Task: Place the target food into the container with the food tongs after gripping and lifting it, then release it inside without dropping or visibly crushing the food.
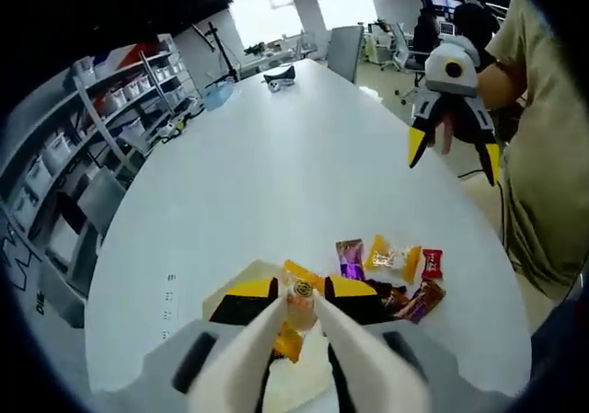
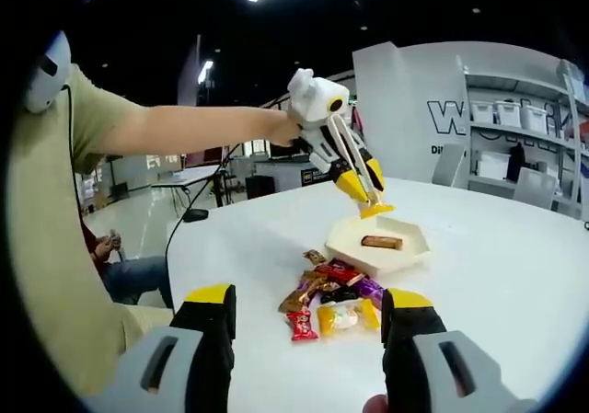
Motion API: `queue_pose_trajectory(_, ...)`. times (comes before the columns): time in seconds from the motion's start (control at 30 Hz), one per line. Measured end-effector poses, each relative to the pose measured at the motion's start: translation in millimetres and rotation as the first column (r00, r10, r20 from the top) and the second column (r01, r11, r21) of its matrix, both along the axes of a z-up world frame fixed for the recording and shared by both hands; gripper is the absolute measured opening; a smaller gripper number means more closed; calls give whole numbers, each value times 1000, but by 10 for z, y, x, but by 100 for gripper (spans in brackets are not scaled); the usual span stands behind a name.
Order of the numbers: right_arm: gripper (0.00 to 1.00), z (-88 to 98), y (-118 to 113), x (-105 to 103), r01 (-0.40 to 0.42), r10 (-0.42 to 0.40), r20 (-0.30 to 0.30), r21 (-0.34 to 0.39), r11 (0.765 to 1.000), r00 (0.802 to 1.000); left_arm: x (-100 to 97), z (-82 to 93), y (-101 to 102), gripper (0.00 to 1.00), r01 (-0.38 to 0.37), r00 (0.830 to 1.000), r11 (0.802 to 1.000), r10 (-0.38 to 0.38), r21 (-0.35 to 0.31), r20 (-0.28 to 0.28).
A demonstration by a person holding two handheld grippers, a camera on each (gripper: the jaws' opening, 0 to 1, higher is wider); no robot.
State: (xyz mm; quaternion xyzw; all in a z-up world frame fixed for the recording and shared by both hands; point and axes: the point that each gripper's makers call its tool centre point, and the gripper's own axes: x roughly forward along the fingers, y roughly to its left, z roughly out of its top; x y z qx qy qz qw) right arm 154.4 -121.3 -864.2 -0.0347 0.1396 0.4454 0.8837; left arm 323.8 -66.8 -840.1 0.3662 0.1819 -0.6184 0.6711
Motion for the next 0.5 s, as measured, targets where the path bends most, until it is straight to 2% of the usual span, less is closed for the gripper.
queue_pose_trajectory(0.5,62,-29,-29,-3,4,-4,-4,-5,1000,1000,128,-53,-89,19,-25,1000,1000,25,-5,1)
